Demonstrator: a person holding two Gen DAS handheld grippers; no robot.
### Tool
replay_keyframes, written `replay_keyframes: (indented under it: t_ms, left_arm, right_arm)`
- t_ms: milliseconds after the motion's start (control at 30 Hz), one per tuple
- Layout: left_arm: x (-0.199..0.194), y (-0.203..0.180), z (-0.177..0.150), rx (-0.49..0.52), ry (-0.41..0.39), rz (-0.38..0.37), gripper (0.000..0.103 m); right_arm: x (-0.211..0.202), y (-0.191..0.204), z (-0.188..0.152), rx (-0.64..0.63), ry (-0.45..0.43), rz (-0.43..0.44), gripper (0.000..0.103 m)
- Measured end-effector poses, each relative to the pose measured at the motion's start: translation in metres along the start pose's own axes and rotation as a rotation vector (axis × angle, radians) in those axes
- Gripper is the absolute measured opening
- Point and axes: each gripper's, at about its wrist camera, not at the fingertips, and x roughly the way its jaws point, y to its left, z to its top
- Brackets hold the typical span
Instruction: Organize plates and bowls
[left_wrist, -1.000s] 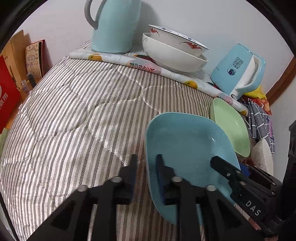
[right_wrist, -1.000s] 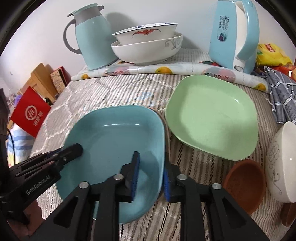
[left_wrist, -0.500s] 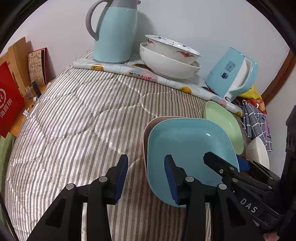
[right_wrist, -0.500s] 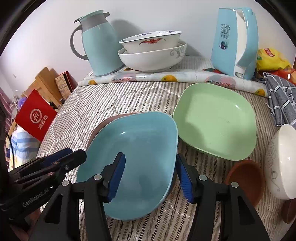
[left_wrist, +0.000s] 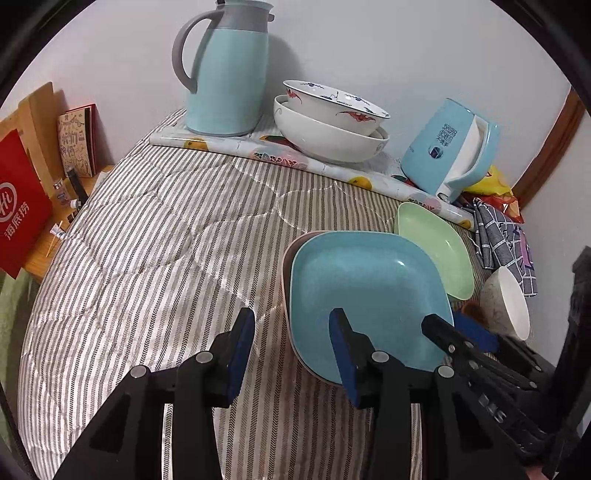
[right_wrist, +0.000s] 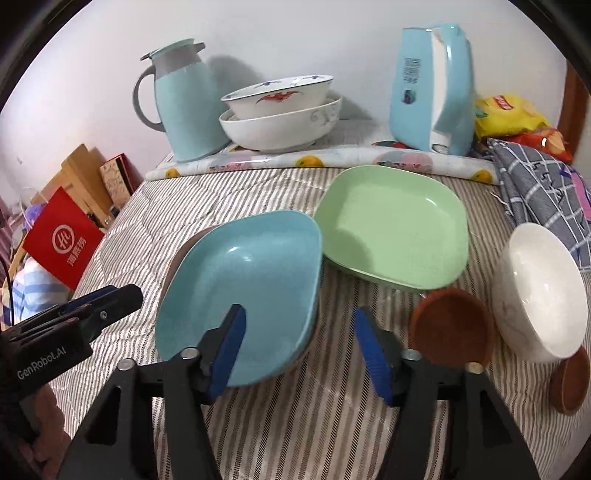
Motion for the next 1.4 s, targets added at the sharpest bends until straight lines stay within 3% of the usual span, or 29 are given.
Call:
replay_keyframes:
  t_ms: [33,67,233,333,400,467,567,1000,1133,1400]
  left_arm:
    - [-0.001,0.0,-0.001,0.001,0.001,0.0,0.04]
    - [-0.002,-0.001,-0.001,0.001,0.001,0.0,0.04]
    - [-0.008,0.0,-0.003,0.003,-0.007,0.008,0.04]
    - [-0.01,0.0,-0.002,-0.002,-0.008,0.008,0.04]
    - [-0.011,-0.001,-0.002,0.001,-0.002,0.008,0.04]
    - [-0.013,-0.003,-0.002,0.005,-0.006,0.007,0.04]
    - [-0.015,-0.009,0.0,0.01,-0.014,-0.001,0.04]
    - [-0.031,-0.056,0.018,0.055,-0.093,-0.049,0.04]
    - [-0.034,-0.068,0.025,0.064,-0.11,-0.056,0.04]
    - [-0.026,-0.088,0.044,0.085,-0.071,-0.085,0.04]
  right_arm:
    - [0.005,0.001,-0.001,0.002,0.021,0.01,0.021]
    - [0.009,0.001,-0.001,0.003,0.028,0.001,0.018]
    - [0.016,0.006,-0.003,-0.015,0.008,-0.046,0.017]
    - [0.018,0.007,-0.002,-0.036,0.008,-0.053,0.021]
    - [0.017,0.008,-0.002,-0.047,0.016,-0.051,0.029]
    - [0.009,0.003,-0.003,-0.036,-0.001,-0.047,0.044]
    - [-0.005,-0.005,-0.002,-0.018,-0.038,-0.043,0.053]
    - [-0.065,-0.053,-0.003,0.028,-0.117,-0.179,0.063]
    - [-0.073,-0.069,0.002,0.098,-0.077,-0.063,0.063]
    - [-0.082,-0.084,0.015,0.127,-0.086,-0.122,0.063]
